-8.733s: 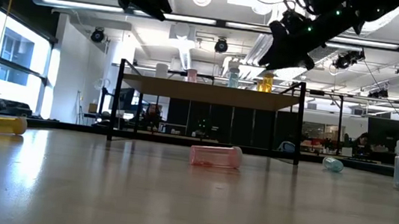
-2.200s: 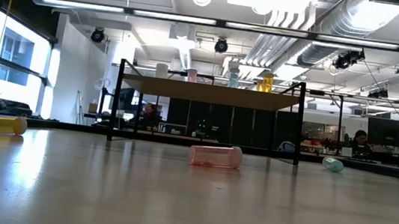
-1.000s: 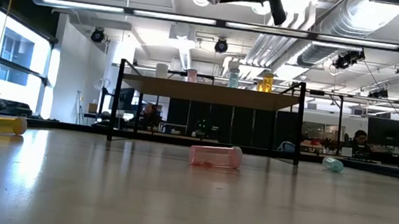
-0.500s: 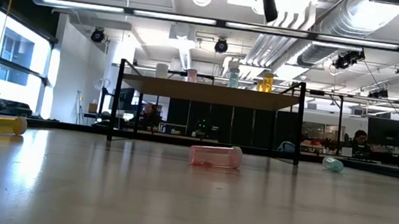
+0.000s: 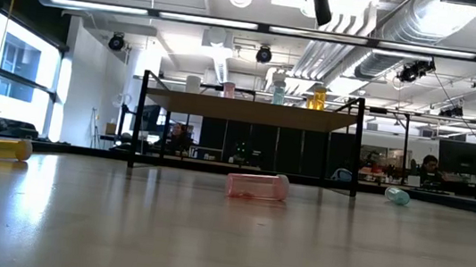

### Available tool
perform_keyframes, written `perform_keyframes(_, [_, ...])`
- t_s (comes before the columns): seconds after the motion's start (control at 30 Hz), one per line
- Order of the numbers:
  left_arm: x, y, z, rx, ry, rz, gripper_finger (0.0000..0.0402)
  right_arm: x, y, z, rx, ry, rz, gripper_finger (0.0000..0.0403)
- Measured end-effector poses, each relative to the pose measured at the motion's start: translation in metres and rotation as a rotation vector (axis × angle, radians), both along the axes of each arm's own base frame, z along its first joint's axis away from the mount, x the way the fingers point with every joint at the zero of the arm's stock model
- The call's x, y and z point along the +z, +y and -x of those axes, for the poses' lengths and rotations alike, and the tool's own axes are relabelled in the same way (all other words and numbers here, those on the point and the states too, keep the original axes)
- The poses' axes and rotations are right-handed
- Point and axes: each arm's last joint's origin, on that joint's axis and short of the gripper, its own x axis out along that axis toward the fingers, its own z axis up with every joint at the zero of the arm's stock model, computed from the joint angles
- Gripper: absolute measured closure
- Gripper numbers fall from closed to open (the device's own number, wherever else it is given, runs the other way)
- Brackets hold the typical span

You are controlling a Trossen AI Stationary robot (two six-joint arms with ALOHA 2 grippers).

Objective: Pick and place medicine bottles onto shelf by color
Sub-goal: Put the top white pill bottle on the shelf aligned with the other white pill bottle

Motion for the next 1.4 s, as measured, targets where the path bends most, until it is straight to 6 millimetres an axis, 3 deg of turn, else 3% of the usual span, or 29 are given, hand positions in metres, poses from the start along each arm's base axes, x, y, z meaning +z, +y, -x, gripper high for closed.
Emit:
perform_keyframes(0.17, [0.0, 0.0, 0.0, 0.002, -0.003, 0.007, 0.0253, 0.0, 0.0, 0.0, 0.008, 0.011, 0.025, 0.0272])
perform_keyframes(0.47, [0.002, 0.002, 0.002, 0.071, -0.017, -0.003, 0.0256, 0.003, 0.0, 0.006, 0.062, 0.055, 0.126, 0.0173])
perform_keyframes(0.6, [0.006, 0.004, 0.008, 0.153, -0.037, -0.005, 0.0257, 0.009, -0.002, 0.011, 0.092, 0.057, 0.165, 0.0149])
perform_keyframes(0.83, [0.017, 0.006, 0.022, 0.297, -0.09, 0.003, 0.0255, 0.013, -0.013, 0.019, 0.065, 0.104, 0.21, 0.0144])
perform_keyframes(1.1, [0.037, 0.008, 0.062, 0.516, -0.157, 0.004, 0.0256, 0.015, -0.039, 0.021, 0.092, 0.108, 0.231, 0.0144])
perform_keyframes(1.27, [0.04, 0.008, 0.084, 0.633, -0.172, 0.028, 0.0254, 0.019, -0.055, 0.02, 0.146, 0.072, 0.267, 0.0144])
perform_keyframes(1.4, [0.029, 0.008, 0.09, 0.695, -0.202, 0.04, 0.0253, 0.029, -0.066, 0.02, 0.195, -0.019, 0.346, 0.0144])
